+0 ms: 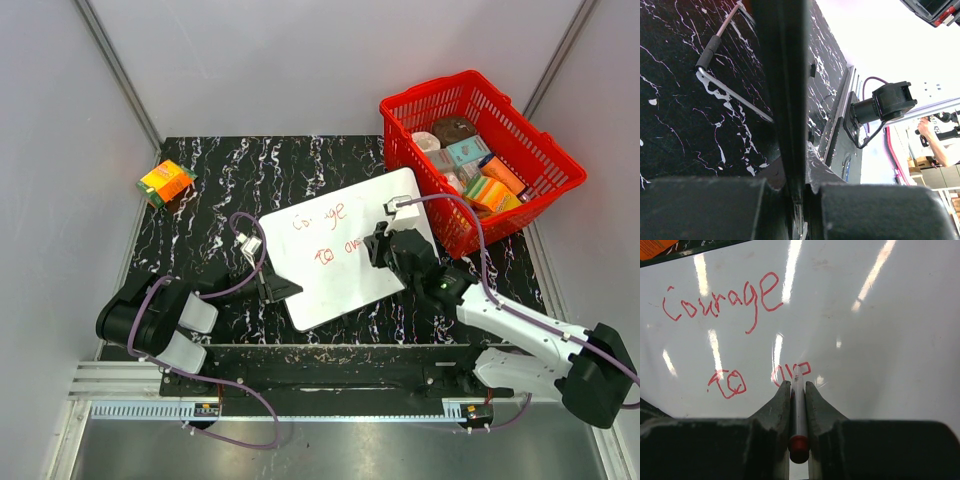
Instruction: Write a sentence on the whiteboard
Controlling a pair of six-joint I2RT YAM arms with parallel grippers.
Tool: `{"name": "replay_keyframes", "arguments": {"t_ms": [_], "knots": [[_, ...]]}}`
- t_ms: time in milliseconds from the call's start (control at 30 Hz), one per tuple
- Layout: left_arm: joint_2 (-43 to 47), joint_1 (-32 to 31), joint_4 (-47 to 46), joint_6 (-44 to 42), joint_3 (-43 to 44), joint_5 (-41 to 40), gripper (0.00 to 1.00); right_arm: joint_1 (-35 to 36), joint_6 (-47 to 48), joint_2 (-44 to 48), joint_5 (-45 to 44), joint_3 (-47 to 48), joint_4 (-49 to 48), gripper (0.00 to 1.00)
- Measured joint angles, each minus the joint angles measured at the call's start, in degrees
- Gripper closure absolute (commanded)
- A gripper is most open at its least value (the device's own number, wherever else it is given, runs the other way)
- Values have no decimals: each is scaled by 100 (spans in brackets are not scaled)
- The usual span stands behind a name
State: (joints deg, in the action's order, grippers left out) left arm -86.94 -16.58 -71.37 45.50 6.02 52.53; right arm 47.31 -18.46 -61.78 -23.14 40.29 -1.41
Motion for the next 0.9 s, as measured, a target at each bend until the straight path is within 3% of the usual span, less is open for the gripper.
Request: {"name": "replay_keyframes", "arguments": {"t_ms": [567,900], "knots": [[0,-7,76,-2,39,-4,100,-2,-166,313,153,-271,273,100],[24,-24,98,-2,42,-26,100,-2,-188,326,-210,-247,365,100]]}}
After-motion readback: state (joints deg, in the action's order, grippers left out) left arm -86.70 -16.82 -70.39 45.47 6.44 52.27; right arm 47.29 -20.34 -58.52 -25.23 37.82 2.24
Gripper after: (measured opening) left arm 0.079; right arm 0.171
